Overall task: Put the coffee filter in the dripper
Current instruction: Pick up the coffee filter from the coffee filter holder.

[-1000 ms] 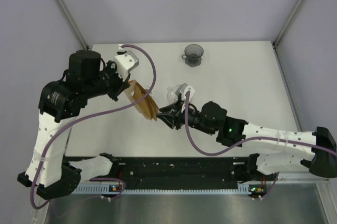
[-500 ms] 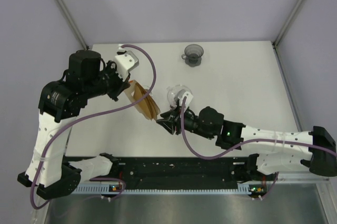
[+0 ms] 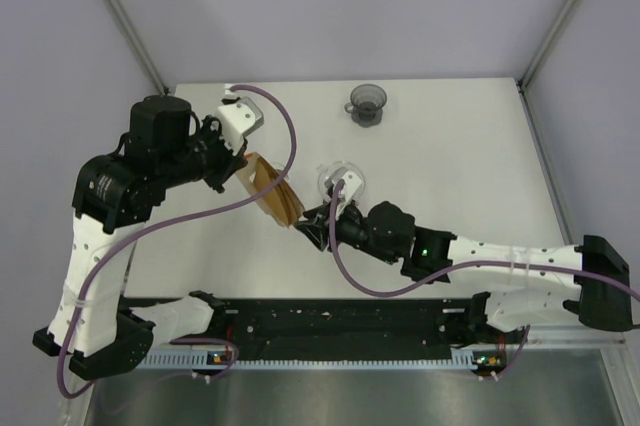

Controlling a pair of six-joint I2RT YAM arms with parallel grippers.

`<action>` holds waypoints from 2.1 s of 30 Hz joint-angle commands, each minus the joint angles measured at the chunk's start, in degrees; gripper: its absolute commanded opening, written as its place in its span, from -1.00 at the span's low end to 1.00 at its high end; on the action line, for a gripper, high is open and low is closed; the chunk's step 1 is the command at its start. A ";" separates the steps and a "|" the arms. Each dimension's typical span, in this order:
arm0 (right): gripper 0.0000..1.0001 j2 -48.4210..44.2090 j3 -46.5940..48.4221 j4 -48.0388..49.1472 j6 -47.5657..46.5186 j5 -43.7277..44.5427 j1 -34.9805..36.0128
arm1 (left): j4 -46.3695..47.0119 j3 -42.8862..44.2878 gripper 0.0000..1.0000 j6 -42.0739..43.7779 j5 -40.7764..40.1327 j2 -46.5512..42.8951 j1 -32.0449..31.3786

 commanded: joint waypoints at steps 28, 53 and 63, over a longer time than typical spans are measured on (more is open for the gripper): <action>-1.00 -3.86 6.54 -7.28 -4.15 -1.79 0.06 | 4.01 -2.24 -1.00 0.02 -7.34 0.23 -0.24; -1.00 -13.97 10.50 -16.42 -18.66 2.95 -0.55 | 6.64 -0.57 -1.00 -2.80 -11.41 3.13 14.69; -1.00 -15.29 10.06 -16.16 -19.18 3.04 -2.92 | 17.35 -5.22 -1.00 -6.57 -0.33 8.83 31.65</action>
